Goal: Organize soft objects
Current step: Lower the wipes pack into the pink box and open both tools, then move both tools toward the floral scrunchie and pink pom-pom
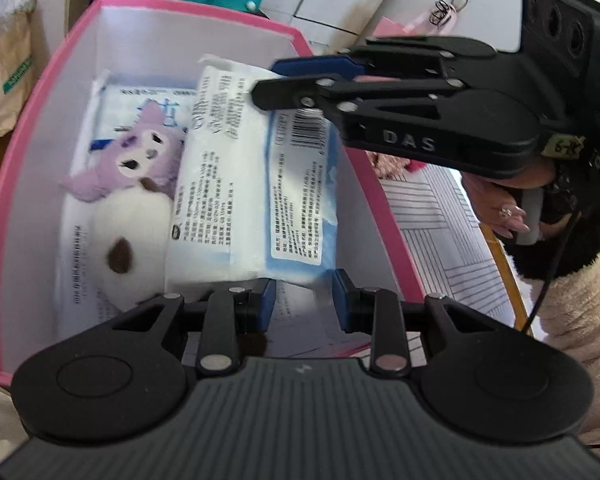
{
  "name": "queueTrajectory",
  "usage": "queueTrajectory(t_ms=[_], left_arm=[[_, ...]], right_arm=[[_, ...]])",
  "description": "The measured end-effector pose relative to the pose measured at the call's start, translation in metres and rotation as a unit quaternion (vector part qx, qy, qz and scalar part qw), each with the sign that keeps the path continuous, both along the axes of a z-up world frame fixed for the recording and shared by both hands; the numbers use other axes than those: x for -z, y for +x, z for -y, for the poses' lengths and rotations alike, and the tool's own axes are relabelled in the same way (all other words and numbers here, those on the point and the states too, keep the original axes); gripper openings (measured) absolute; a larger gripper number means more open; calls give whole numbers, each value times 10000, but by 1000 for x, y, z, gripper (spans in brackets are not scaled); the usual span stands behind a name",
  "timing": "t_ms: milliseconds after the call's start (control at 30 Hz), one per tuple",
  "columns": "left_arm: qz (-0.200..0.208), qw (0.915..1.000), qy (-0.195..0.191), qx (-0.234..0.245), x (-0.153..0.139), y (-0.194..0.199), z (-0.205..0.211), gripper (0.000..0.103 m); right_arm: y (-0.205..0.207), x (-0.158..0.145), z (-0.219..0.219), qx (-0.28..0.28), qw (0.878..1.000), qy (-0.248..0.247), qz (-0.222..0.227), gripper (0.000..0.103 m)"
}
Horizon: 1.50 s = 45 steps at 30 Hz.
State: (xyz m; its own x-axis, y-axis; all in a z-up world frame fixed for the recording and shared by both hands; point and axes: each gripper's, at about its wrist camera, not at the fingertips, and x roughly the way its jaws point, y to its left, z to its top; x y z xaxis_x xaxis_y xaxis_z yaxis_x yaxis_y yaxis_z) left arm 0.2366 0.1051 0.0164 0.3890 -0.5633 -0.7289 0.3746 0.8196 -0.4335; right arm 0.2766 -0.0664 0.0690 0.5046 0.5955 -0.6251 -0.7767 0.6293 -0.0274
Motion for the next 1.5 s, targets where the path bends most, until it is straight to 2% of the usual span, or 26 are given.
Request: queueTrajectory(t_ms=[167,300,400,567,767,1100,1500], left_arm=[[-58,9998,134,101,5,4,10,30],[-249,9985,484,93,0,6,12,47],[-32,9968,798,15,-14,0,10,54],[181,9964,821,-143,-33,-10,2,64],[446,9945,912,-245,-55,-29,0,65],[888,9886,1155,-388,-92,-68,-3,66],[1371,9816,1299,-294,-116,-113,11,76]], right_arm=[[8,6,-7,-146,9996,-238,0,25],[9,2,-3,197,9997,-111,6,26],[1,-5,5,365,9993,22,-102,26],[-13,-15,20,525,9965,274,-597,34],[-37,-24,27,470,9940,402,-907,34],[-79,-54,41,418,9955,481,-699,35],[-131,-70,68,407,9969,421,-518,38]])
